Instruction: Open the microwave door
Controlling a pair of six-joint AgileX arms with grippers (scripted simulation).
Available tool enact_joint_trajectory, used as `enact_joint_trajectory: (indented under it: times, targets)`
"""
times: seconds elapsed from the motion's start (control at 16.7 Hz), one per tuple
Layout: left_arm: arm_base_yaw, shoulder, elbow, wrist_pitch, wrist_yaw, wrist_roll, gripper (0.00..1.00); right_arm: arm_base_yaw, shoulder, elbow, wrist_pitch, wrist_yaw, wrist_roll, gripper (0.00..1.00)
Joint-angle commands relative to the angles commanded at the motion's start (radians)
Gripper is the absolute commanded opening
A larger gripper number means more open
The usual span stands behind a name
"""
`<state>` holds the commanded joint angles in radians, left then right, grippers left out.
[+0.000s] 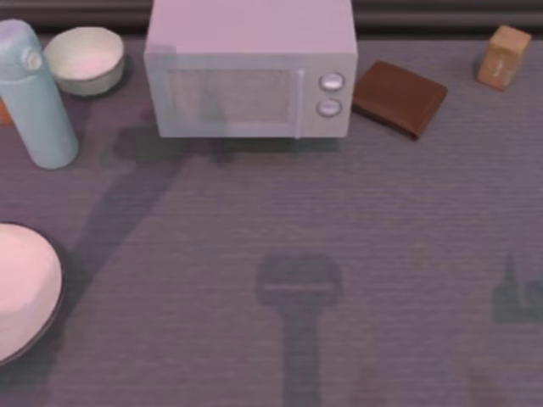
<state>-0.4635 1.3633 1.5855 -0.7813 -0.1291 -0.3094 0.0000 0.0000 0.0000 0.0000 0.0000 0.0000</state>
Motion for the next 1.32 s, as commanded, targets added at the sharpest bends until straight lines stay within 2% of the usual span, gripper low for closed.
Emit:
enact_joint_trajectory:
  times: [0.3,0.6,0.84,1.32]
  targets:
    - [-0.124,0.45,0.482,-0.204,-0.086,-0.161,1.0,0.0,0.0,0.0,0.0,0.0,0.0,1.0]
    - [-0.208,0.822,0.785,-0.406,-0.167,-0.281,1.0,0.0,0.0,0.0,0.0,0.0,0.0,1.0]
    - [-0.239,0.964,0.885,-0.502,-0.202,-0.327,1.0,0.0,0.0,0.0,0.0,0.0,0.0,1.0]
    - [-0.233,0.982,0.881,-0.492,-0.202,-0.325,1.0,0.0,0.0,0.0,0.0,0.0,0.0,1.0]
